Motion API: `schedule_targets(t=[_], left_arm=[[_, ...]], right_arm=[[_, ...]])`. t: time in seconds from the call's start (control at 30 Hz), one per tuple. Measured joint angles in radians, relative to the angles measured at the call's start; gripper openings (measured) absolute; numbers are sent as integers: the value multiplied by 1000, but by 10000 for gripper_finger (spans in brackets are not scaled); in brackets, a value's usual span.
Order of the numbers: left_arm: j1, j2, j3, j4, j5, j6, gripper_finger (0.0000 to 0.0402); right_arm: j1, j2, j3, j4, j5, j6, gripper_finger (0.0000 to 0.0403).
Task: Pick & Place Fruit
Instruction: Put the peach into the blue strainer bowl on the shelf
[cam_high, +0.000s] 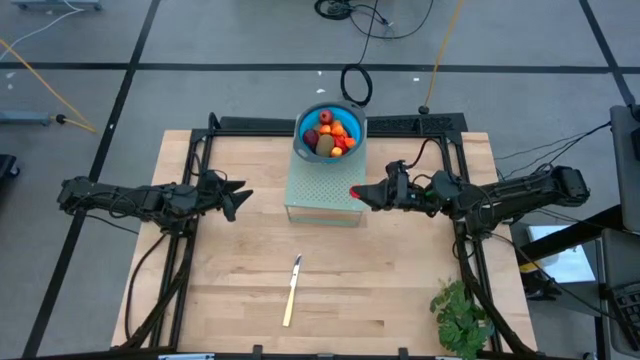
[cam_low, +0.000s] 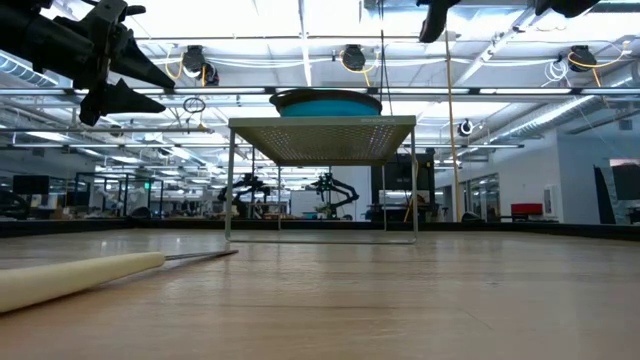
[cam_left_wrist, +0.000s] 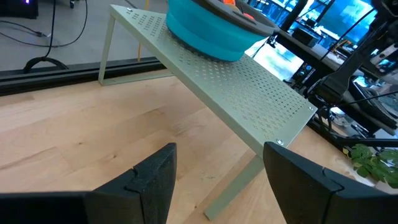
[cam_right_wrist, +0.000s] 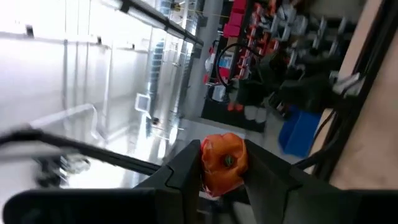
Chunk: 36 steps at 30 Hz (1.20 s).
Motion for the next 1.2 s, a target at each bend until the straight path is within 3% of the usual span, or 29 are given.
schedule_targets(t=[0.6,0.97,1.2], left_arm=[[0,0,0,0,-2,108,241],[0,0,0,0,-3,155,241],[0,0,0,0,-4,161,241]], right_arm=[[-118,0,0,0,1,-1036,100],[-332,0,1,-16,0,-1287,100],[-443,7,105,-258,-30,-1430,100]])
